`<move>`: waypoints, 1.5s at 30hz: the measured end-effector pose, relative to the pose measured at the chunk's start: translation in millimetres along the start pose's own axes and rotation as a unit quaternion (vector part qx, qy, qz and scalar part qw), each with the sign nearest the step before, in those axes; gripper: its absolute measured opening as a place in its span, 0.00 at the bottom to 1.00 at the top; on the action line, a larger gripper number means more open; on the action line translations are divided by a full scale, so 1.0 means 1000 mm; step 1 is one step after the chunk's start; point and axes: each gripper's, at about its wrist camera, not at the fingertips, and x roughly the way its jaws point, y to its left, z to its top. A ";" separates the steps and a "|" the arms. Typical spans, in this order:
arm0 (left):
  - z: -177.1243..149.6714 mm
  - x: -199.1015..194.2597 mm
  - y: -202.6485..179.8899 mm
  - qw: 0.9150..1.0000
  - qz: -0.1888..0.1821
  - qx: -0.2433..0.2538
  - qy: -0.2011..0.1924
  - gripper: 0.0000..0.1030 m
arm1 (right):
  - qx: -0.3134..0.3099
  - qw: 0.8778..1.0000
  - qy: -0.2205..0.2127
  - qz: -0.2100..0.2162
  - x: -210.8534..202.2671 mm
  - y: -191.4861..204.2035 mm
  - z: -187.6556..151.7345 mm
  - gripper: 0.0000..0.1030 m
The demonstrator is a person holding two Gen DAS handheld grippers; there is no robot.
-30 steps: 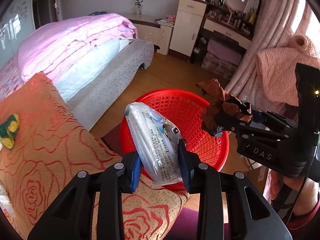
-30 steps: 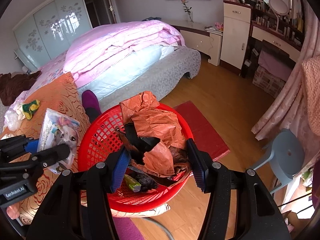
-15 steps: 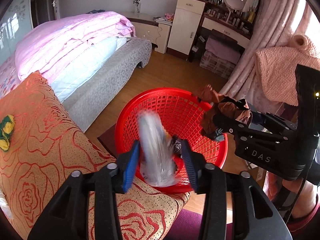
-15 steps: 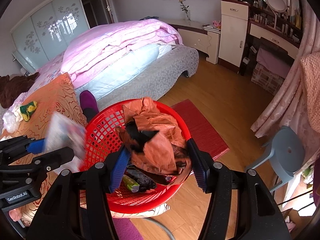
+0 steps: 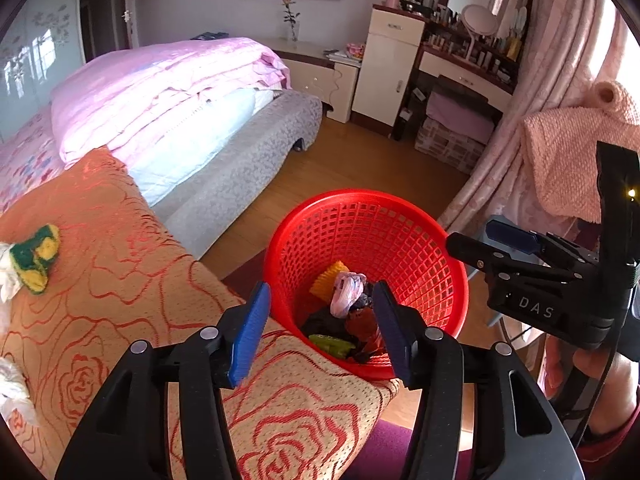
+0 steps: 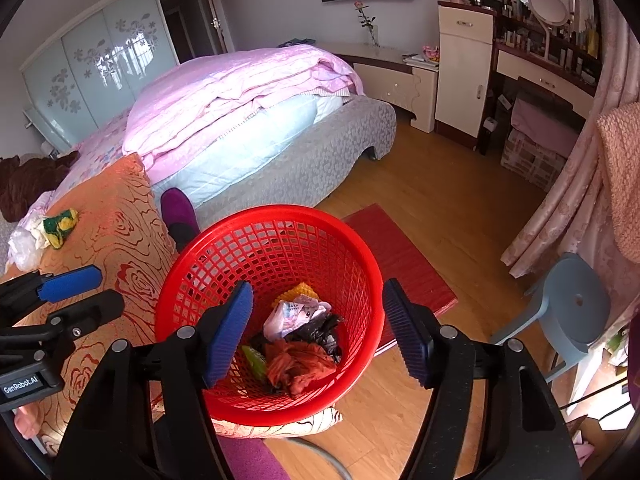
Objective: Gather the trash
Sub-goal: 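Open both tools to drop the wipes packet and brown bag into the basket, then move both open tools back over the trash on the bed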
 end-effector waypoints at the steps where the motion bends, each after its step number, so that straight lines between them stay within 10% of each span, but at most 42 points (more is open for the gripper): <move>1: 0.000 -0.001 0.002 1.000 0.001 -0.003 -0.002 0.51 | -0.001 1.000 -0.001 0.000 -0.001 0.001 0.000 0.63; 28: -0.054 -0.092 0.083 0.983 0.126 -0.117 -0.067 0.63 | -0.068 0.995 -0.033 0.061 -0.030 0.071 -0.005 0.65; 35: -0.087 -0.119 0.129 0.967 0.163 -0.185 -0.065 0.63 | -0.099 0.992 -0.024 0.081 -0.032 0.101 -0.011 0.66; 45: -0.135 -0.172 0.195 0.921 0.250 -0.291 -0.076 0.65 | -0.142 0.983 -0.017 0.116 -0.035 0.144 -0.013 0.66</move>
